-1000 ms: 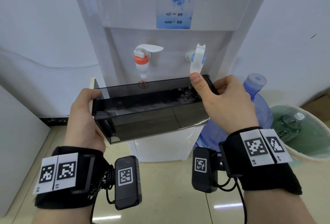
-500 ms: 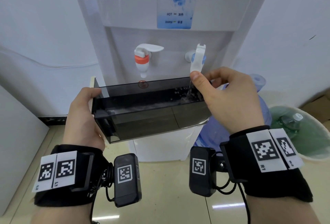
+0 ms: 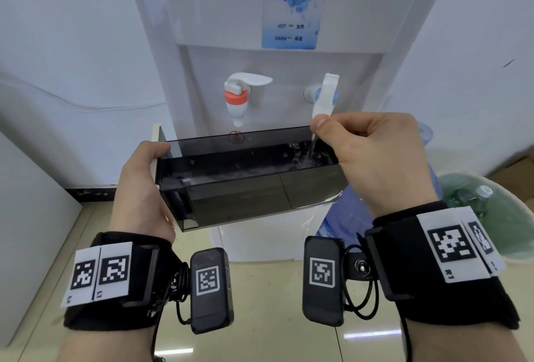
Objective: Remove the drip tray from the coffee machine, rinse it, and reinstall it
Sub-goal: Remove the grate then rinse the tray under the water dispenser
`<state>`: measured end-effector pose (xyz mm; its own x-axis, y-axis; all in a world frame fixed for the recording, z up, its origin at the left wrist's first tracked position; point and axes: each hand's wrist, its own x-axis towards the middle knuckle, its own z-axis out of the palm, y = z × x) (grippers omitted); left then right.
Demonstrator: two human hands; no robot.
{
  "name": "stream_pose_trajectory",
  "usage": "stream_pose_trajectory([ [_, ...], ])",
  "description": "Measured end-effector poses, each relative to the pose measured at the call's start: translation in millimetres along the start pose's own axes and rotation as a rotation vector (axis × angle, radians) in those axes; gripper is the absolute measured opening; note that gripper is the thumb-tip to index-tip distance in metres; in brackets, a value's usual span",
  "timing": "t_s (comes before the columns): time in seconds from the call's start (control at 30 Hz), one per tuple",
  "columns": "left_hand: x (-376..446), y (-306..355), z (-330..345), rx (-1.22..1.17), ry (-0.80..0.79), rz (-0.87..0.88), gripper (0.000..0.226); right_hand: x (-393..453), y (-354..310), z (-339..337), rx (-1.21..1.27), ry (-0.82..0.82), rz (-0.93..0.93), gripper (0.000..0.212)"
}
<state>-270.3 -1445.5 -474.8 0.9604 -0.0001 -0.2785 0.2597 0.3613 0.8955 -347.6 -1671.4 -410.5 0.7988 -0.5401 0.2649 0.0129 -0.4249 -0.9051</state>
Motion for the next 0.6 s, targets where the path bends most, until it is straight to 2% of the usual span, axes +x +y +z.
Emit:
stream_pose_trajectory([
  [0.3, 4.7, -7.7, -23.3, 0.076, 0.111, -0.037, 0.023, 3.5, 18.8, 21.8, 0.081, -0.124, 0.088, 0.018],
  [0.43, 6.2, -9.5, -26.4, 0.136, 0.180, -0.090, 0.021, 7.3, 28.3, 24.7, 0.087, -0.194, 0.205, 0.037],
  [0.53, 5.7, -8.7, -26.4, 0.177, 0.205, -0.130, 0.021, 10.1, 28.5, 23.3, 0.108, -0.215, 0.304, 0.020],
  [0.6, 4.6, -8.3, -24.4, 0.204, 0.217, -0.157, 0.020, 10.6, 27.2, 18.6, 0.104, -0.230, 0.342, 0.019],
])
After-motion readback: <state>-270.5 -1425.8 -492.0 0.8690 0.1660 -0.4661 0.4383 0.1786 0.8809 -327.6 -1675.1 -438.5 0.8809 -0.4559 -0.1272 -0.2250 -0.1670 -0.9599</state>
